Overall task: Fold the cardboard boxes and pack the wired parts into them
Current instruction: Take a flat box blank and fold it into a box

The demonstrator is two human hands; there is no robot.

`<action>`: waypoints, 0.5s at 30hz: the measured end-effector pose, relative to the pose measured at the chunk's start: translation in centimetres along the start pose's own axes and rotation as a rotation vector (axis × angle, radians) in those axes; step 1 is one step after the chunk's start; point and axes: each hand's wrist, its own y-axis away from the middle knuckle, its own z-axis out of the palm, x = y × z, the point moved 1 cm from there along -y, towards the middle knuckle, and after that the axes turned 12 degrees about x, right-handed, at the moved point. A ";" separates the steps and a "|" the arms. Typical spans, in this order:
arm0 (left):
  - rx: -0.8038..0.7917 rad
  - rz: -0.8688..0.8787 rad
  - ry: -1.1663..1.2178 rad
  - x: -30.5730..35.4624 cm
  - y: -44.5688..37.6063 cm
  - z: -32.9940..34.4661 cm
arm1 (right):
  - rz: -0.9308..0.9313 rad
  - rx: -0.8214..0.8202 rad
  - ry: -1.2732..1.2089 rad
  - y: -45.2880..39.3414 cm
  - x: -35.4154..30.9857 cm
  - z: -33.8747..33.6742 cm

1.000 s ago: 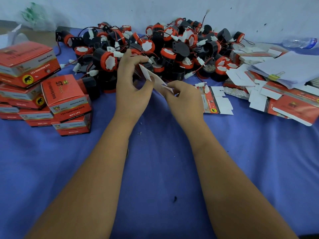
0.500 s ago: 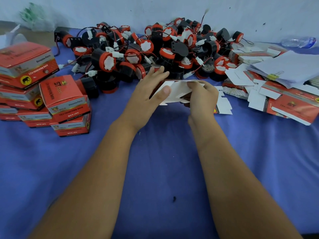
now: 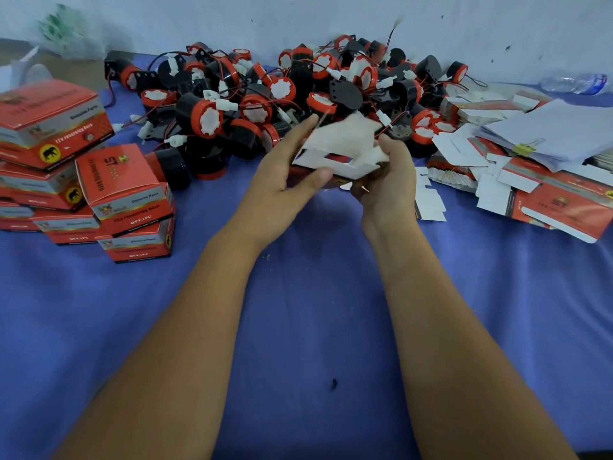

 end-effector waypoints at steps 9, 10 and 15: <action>0.187 -0.154 0.299 -0.1 -0.1 0.0 | -0.269 -0.426 0.159 1.9 0.4 1.2; 0.186 -0.136 0.301 0.0 0.0 0.2 | -0.281 -0.424 0.173 2.0 0.5 1.2; 0.237 -0.050 0.277 0.3 -0.1 0.0 | -0.347 -0.456 0.220 2.2 0.6 1.4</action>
